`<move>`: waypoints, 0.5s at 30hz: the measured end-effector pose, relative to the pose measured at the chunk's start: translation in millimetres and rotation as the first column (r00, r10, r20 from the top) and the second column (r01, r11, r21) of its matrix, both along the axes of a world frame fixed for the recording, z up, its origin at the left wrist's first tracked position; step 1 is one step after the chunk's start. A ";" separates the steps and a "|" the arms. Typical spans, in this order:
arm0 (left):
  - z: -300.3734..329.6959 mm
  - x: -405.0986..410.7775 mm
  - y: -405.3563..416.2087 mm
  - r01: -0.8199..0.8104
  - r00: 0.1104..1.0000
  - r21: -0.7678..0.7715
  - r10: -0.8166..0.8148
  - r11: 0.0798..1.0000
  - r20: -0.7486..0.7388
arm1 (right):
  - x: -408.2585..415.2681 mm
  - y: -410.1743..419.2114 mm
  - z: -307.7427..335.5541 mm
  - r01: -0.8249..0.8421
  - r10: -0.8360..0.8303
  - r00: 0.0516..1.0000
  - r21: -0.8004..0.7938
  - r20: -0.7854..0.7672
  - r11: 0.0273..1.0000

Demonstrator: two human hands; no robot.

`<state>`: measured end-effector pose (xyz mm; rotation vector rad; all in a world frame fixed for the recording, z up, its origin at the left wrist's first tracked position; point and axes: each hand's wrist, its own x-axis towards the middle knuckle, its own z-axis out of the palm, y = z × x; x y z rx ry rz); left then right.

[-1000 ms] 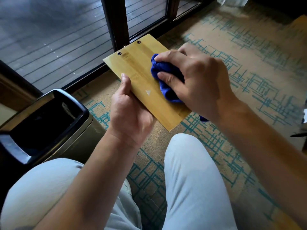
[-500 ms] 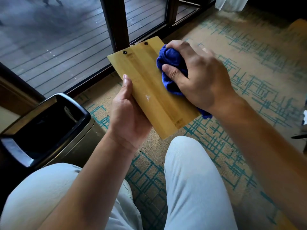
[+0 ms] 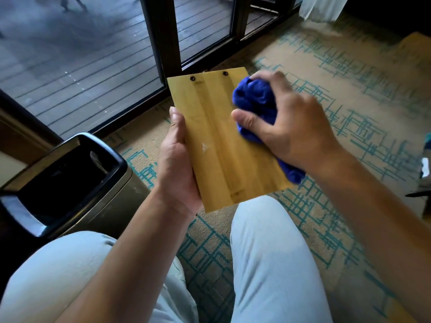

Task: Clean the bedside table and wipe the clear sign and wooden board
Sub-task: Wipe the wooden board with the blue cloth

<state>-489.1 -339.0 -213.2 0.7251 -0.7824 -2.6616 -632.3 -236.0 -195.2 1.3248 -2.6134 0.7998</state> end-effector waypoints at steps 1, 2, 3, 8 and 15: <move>1.1 -0.1 0.5 0.008 1.000 -0.005 -0.008 1.000 0.022 | -7.8 1.1 3.6 0.025 -0.025 1.000 -0.055 0.005 0.998; 2.2 0.2 1.6 0.019 0.999 -0.008 -0.018 1.000 0.043 | -15.3 2.3 6.5 0.045 -0.042 0.999 -0.105 0.027 0.993; 3.1 0.6 3.4 0.031 0.998 -0.006 -0.030 1.000 0.056 | -21.0 2.6 8.1 0.059 -0.049 0.996 -0.142 0.069 0.988; 2.4 1.0 7.7 0.008 0.998 -0.025 -0.006 1.000 0.064 | -19.7 -5.1 -0.1 0.056 -0.021 0.986 -0.210 0.165 0.976; 0.9 0.2 4.1 0.018 0.998 -0.017 -0.017 1.000 0.067 | -37.7 -0.2 8.1 0.157 -0.126 0.984 -0.288 0.123 0.945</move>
